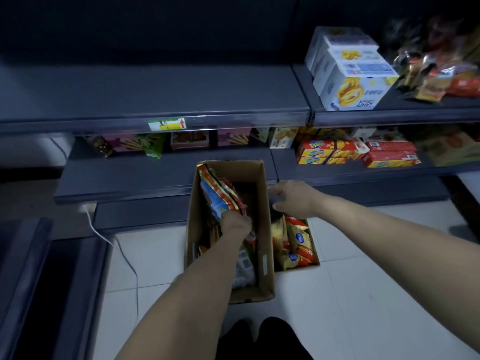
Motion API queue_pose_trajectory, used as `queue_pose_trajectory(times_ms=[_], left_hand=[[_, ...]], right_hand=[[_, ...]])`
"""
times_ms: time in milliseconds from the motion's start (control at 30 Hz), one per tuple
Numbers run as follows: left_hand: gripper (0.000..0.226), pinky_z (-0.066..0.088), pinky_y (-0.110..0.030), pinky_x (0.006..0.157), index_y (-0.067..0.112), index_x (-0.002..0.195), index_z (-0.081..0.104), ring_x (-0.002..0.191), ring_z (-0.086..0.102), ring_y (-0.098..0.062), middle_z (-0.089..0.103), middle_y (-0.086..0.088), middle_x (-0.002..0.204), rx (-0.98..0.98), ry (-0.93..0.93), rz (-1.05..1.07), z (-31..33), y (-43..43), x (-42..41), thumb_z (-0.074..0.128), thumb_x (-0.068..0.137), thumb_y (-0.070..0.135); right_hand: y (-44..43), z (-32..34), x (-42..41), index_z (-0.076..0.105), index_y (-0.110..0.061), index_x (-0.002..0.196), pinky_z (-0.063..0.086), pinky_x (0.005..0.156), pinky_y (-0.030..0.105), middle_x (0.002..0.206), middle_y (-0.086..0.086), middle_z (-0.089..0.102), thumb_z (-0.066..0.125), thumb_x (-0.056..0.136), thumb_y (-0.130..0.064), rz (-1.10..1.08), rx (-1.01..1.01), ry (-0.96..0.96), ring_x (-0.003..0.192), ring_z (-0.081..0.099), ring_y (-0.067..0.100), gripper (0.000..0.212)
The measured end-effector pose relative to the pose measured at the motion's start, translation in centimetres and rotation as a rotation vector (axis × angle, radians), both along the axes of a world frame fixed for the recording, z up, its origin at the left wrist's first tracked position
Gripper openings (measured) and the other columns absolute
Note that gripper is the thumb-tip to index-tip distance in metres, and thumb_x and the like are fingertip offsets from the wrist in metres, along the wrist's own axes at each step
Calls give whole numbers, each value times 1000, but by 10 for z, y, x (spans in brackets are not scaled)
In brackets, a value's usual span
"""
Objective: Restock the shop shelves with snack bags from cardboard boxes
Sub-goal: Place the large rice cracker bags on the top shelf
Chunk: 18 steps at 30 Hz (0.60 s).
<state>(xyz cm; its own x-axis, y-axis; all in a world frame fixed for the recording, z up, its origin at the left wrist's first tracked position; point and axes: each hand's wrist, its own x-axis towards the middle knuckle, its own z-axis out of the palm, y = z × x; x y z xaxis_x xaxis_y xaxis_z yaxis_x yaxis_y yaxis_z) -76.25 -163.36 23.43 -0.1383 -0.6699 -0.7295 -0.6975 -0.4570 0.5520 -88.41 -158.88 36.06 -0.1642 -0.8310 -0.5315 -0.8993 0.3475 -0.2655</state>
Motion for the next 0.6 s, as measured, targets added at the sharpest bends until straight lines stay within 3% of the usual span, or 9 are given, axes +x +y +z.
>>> queue_pose_trajectory(times_ms=[67,167,267,467,533,600], left_hand=[[41,48,-16,60,-4,130,51,114,62,-27,60,-15,128,-6,5,-4,2,-1,2,54,94,14],[38,48,-27,84,-4,129,49,119,56,-31,57,-18,129,-70,-93,4,0,-2,9,53,94,10],[33,48,-33,90,-6,121,54,116,56,-33,58,-20,125,-83,-179,-11,0,-1,15,52,94,14],[28,47,-35,77,-1,113,60,97,60,-33,64,-22,113,-211,-64,117,22,-13,30,48,94,17],[30,46,-33,74,3,114,64,91,61,-31,65,-16,102,-266,12,168,45,-19,39,51,93,20],[21,39,-28,66,4,101,68,79,56,-23,61,-11,87,-311,86,189,76,-28,50,54,90,16]], right_hand=[[1,-4,-2,45,-13,139,41,101,32,140,8,50,53,93,-22,-31,-6,-28,127,48,25,48],[5,-3,-2,45,-12,137,40,99,31,138,9,51,53,93,-20,-52,-6,-53,126,48,25,46],[7,2,-4,46,-10,137,39,99,30,138,10,51,53,94,-20,-34,-8,-59,126,48,25,45],[4,15,-10,44,-9,139,38,103,32,141,10,48,53,94,-21,-55,-14,-48,129,46,25,47],[0,21,-8,47,-9,136,40,102,34,138,11,51,53,94,-21,-47,0,-52,126,49,26,44],[-6,28,-5,48,-7,134,41,99,33,136,12,52,53,94,-22,-44,12,-69,124,49,27,43]])
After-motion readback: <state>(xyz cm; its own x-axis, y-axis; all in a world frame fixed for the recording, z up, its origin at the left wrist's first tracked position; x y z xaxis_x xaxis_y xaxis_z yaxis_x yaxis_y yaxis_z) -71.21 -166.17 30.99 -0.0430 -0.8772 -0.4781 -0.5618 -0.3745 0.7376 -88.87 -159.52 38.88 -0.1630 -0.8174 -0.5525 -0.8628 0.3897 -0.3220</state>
